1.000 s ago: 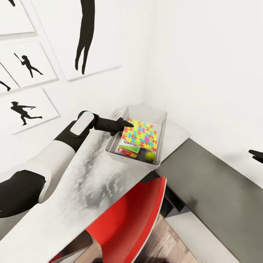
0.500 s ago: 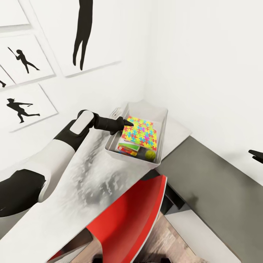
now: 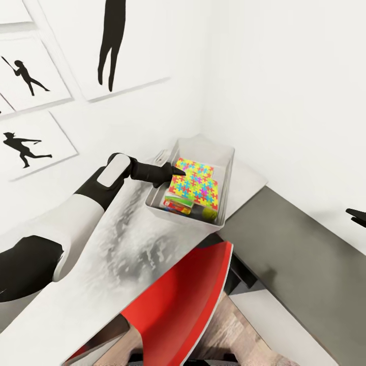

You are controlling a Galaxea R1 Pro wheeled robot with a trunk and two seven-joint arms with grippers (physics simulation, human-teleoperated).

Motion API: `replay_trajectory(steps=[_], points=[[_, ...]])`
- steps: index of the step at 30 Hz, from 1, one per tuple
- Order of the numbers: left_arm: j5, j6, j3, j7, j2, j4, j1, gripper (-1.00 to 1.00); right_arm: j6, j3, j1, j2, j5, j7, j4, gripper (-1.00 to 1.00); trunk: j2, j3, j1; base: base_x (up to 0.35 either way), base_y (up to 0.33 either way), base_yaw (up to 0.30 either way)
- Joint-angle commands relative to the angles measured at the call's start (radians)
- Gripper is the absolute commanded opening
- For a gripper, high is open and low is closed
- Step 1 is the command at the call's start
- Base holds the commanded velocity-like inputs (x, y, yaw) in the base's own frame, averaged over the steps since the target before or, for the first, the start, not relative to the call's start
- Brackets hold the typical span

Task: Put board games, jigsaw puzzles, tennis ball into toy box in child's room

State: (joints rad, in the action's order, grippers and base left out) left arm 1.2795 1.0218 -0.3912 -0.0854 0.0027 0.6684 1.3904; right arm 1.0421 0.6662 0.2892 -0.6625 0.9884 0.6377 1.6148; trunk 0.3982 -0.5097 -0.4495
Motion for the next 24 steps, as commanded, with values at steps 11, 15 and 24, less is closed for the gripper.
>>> replay_trajectory(steps=[11,15,24], points=[[0.011,0.001,-0.003,-0.009,0.003,0.0,0.0,-1.0,0.005,0.001,0.002,0.002,-0.005,0.007,0.0,1.0,0.002,-0.019,0.0,0.0,0.0,0.0],[0.011,0.001,-0.003,-0.009,0.003,0.0,0.0,-1.0,0.005,0.002,0.001,0.004,-0.005,0.007,0.0,1.0,0.002,-0.024,0.0,0.0,0.0,0.0],[0.012,0.001,-0.003,-0.01,0.003,0.0,-0.001,-1.0,0.005,0.003,0.002,0.006,-0.005,0.007,-0.001,1.0,0.002,-0.026,0.0,0.0,0.0,0.0]])
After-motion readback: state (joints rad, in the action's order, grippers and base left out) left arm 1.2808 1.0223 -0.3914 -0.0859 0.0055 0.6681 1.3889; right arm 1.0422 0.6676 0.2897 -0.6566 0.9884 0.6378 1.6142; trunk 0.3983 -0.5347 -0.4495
